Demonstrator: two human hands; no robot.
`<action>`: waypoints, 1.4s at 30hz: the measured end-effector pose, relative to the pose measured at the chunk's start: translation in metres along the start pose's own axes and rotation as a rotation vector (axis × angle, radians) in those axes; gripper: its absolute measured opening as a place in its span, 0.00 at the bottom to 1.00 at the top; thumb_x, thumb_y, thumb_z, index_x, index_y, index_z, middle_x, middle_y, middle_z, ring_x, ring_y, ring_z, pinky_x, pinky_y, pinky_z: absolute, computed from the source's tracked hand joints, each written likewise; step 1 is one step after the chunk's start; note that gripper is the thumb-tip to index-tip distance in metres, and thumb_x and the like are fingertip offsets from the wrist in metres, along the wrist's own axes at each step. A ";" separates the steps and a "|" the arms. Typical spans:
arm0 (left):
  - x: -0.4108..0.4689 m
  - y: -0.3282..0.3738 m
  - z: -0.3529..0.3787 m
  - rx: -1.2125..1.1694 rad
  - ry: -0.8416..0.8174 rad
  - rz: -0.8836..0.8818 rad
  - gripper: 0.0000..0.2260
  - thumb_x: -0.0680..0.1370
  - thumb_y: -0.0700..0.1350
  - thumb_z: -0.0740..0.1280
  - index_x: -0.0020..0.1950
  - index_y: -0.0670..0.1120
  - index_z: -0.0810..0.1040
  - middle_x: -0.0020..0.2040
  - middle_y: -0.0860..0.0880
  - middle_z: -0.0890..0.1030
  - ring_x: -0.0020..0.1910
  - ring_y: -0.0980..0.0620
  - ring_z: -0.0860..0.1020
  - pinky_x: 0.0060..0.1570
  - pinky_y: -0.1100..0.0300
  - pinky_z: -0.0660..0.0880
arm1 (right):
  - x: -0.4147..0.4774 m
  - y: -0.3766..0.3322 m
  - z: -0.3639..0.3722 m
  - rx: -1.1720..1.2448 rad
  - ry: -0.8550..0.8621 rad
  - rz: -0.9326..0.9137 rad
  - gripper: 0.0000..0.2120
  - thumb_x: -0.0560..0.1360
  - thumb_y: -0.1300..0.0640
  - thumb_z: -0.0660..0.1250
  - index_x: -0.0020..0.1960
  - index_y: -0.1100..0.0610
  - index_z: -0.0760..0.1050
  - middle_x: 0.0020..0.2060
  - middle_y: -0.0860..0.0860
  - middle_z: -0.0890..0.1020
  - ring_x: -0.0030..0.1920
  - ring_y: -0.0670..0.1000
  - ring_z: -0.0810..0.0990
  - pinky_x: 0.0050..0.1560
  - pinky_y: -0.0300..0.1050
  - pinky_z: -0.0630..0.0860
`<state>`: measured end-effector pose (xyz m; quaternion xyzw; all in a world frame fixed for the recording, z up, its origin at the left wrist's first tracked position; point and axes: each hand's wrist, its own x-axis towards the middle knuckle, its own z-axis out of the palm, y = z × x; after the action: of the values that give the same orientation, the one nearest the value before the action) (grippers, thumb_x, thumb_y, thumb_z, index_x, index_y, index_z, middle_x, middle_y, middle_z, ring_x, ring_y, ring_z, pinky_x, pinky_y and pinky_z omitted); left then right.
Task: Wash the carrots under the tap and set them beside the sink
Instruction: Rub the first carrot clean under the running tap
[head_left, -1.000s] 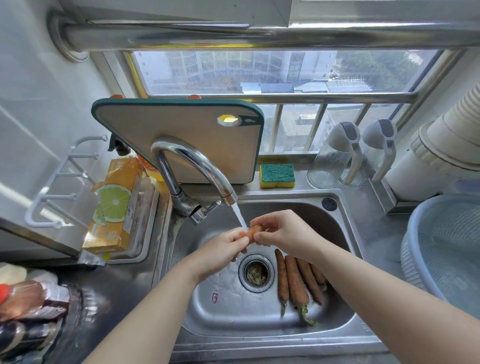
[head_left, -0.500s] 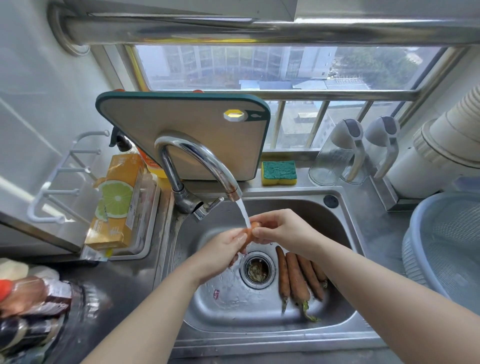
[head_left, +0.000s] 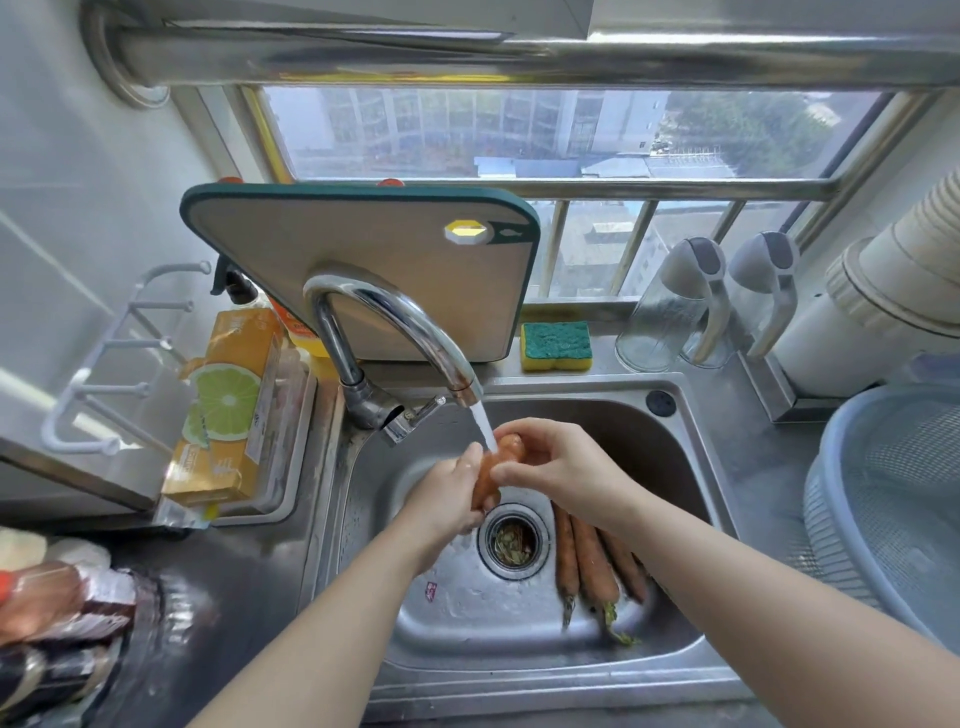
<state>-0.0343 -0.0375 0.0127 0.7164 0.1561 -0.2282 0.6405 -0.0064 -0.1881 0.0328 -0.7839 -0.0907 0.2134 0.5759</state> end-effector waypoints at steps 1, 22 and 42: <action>-0.002 -0.001 -0.001 -0.033 -0.020 0.010 0.21 0.83 0.53 0.50 0.46 0.45 0.78 0.30 0.50 0.73 0.23 0.56 0.64 0.25 0.64 0.59 | 0.000 0.001 0.003 0.048 0.014 0.004 0.12 0.69 0.62 0.75 0.51 0.54 0.80 0.40 0.49 0.83 0.41 0.44 0.81 0.49 0.40 0.80; -0.012 -0.008 -0.003 -0.049 0.051 0.031 0.21 0.81 0.58 0.52 0.43 0.47 0.77 0.26 0.51 0.68 0.20 0.58 0.62 0.21 0.67 0.58 | -0.002 0.015 0.024 0.773 -0.101 0.189 0.11 0.79 0.65 0.58 0.56 0.61 0.79 0.39 0.52 0.80 0.35 0.44 0.76 0.41 0.33 0.76; -0.012 -0.010 -0.007 0.468 0.106 0.285 0.06 0.79 0.53 0.62 0.52 0.53 0.74 0.42 0.60 0.79 0.42 0.66 0.76 0.37 0.74 0.68 | 0.007 0.003 0.018 0.283 0.069 0.135 0.07 0.77 0.60 0.65 0.44 0.58 0.81 0.29 0.48 0.75 0.28 0.45 0.70 0.32 0.35 0.69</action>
<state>-0.0490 -0.0284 0.0114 0.8704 0.0301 -0.1279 0.4745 -0.0085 -0.1714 0.0240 -0.7060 0.0129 0.2353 0.6679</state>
